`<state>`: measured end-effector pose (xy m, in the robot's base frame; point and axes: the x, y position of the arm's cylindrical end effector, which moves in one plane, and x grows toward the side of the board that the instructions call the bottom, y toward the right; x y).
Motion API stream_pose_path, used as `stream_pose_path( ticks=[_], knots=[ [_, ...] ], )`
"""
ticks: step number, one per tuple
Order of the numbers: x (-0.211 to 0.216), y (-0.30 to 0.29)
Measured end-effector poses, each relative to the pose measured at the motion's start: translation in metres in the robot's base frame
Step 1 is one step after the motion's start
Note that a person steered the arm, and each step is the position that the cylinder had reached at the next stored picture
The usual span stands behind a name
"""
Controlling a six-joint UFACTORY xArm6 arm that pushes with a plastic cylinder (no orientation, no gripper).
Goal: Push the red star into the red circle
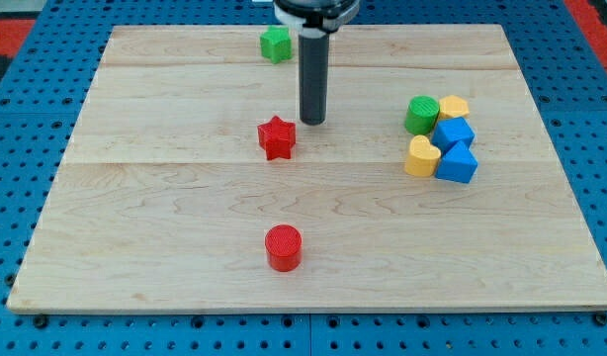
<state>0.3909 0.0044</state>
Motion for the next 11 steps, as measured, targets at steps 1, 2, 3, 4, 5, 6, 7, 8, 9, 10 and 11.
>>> stream_pose_path(
  ticks=[1, 2, 3, 4, 5, 6, 7, 8, 9, 10, 11],
  knots=[
    [0.043, -0.005],
    [0.029, -0.006],
    [-0.017, -0.010],
    [-0.023, -0.064],
    [-0.005, -0.097],
    [0.040, -0.088],
    [0.002, -0.093],
    [-0.045, -0.094],
    [-0.036, -0.046],
    [0.010, -0.040],
    [0.058, -0.040]
  ],
)
